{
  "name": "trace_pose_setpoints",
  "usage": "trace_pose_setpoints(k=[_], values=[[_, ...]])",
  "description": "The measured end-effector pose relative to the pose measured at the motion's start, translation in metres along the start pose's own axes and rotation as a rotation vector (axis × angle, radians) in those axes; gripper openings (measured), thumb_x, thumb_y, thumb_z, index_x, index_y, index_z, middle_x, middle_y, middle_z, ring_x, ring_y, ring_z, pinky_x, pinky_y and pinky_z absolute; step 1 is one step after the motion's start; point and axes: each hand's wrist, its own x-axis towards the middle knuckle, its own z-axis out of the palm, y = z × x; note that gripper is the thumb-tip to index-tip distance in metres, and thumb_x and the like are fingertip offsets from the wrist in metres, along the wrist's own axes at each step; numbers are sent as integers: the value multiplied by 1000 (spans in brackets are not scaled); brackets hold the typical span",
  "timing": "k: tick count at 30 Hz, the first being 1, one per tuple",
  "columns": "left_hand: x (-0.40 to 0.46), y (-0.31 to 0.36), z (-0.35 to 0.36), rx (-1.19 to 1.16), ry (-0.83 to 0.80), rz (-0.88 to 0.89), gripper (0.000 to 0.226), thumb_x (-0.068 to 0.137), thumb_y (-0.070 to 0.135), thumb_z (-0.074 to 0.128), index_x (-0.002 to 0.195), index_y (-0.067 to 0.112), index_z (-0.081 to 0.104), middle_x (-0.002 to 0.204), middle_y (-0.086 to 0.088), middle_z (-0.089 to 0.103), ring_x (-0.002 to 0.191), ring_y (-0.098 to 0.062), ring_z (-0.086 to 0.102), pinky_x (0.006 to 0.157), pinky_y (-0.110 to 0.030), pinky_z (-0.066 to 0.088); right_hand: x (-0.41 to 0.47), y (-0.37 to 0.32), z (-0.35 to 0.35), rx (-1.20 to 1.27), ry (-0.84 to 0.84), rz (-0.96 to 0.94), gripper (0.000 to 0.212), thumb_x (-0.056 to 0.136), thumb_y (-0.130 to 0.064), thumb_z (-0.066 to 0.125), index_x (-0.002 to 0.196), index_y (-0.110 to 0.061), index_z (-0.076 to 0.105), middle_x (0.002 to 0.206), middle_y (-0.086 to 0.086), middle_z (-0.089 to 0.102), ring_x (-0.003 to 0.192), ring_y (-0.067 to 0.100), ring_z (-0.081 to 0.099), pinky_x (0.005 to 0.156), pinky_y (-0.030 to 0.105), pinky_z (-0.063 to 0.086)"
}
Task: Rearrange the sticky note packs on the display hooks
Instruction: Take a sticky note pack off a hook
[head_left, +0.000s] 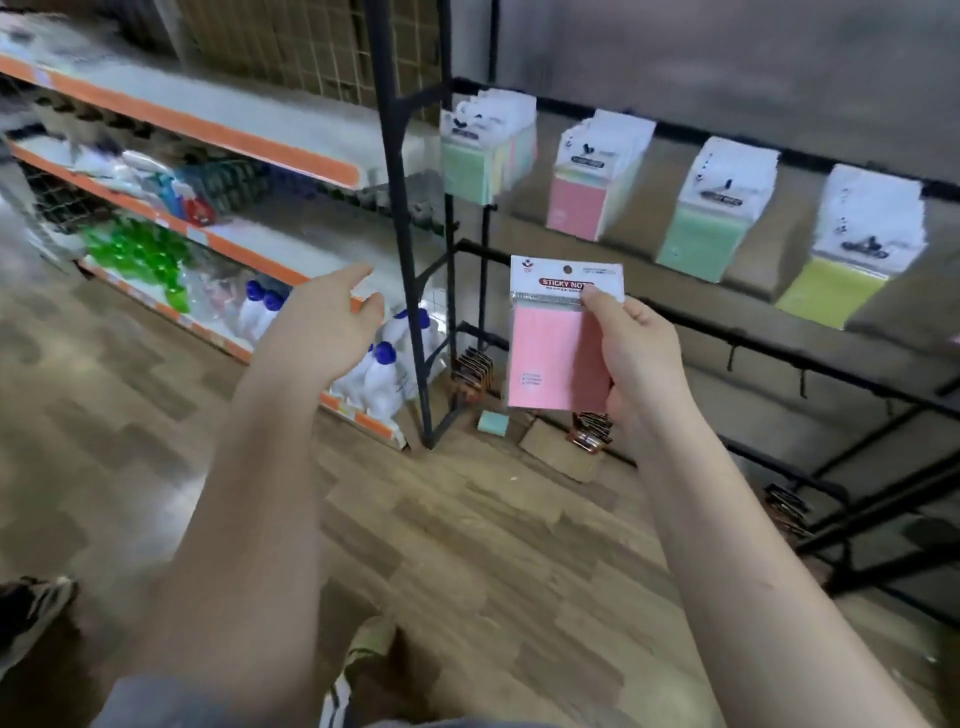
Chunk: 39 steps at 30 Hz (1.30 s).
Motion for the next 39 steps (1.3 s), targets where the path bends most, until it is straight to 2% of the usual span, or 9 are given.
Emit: trace_pose_setpoints(k=[2, 7, 11, 16, 24, 27, 31, 36, 39], values=[[30, -2, 3, 12, -33, 53, 46, 98, 31, 41, 143, 26, 38, 133, -4, 54, 86, -18, 53, 79, -28, 37, 13, 0, 11, 5, 55, -9, 22, 89, -27, 63, 68, -21, 67, 69, -11, 69, 69, 12, 60, 70, 28, 48], [112, -17, -5, 32, -81, 230, 46, 97, 31, 42, 142, 26, 39, 134, -5, 54, 87, -20, 53, 81, -28, 37, 46, -1, 65, 41, 198, -86, 26, 89, -29, 64, 64, -22, 67, 72, -7, 69, 75, 17, 59, 82, 42, 50], [179, -35, -25, 50, -149, 340, 45, 98, 31, 43, 143, 25, 39, 144, -6, 44, 123, -25, 47, 95, -30, 36, 69, -3, 121, 46, 332, -172, 24, 89, -29, 65, 65, -24, 67, 74, -3, 63, 76, 17, 53, 77, 41, 48], [235, -58, -39, 23, -181, 438, 44, 98, 29, 42, 142, 25, 40, 138, -7, 50, 111, -31, 54, 85, -32, 41, 92, -7, 177, 41, 412, -191, 29, 89, -32, 64, 60, -34, 70, 80, 5, 58, 76, 20, 50, 84, 60, 48], [299, -61, -26, -70, -244, 500, 45, 98, 27, 43, 143, 23, 38, 143, -3, 46, 130, -22, 42, 101, -32, 34, 133, -26, 205, 12, 548, -246, 25, 89, -33, 64, 81, -9, 66, 82, 25, 55, 74, 19, 48, 69, 36, 41], [318, -46, -14, -125, -272, 510, 47, 97, 33, 43, 143, 29, 36, 147, 1, 41, 133, -21, 38, 108, -37, 32, 155, -42, 204, -15, 584, -298, 39, 90, -35, 62, 96, 3, 60, 77, 7, 51, 73, 18, 46, 66, 32, 36], [342, -23, 8, -286, -282, 485, 49, 98, 34, 43, 145, 32, 31, 150, 6, 35, 134, -15, 36, 102, -26, 29, 185, -73, 205, -109, 603, -391, 26, 91, -37, 59, 77, -16, 62, 69, -4, 59, 69, 17, 54, 63, 31, 44], [376, 3, 24, -565, -299, 351, 45, 100, 27, 39, 145, 24, 34, 148, 4, 37, 134, -12, 36, 103, -23, 25, 219, -107, 208, -161, 570, -587, 29, 92, -30, 60, 84, -1, 63, 83, 30, 60, 69, 18, 47, 65, 32, 39], [395, 15, 28, -599, -281, 346, 44, 100, 27, 38, 144, 24, 35, 147, 4, 39, 133, -11, 37, 98, -20, 24, 236, -124, 212, -164, 540, -627, 21, 92, -32, 60, 80, -16, 66, 72, 6, 63, 67, 15, 55, 63, 32, 45]])
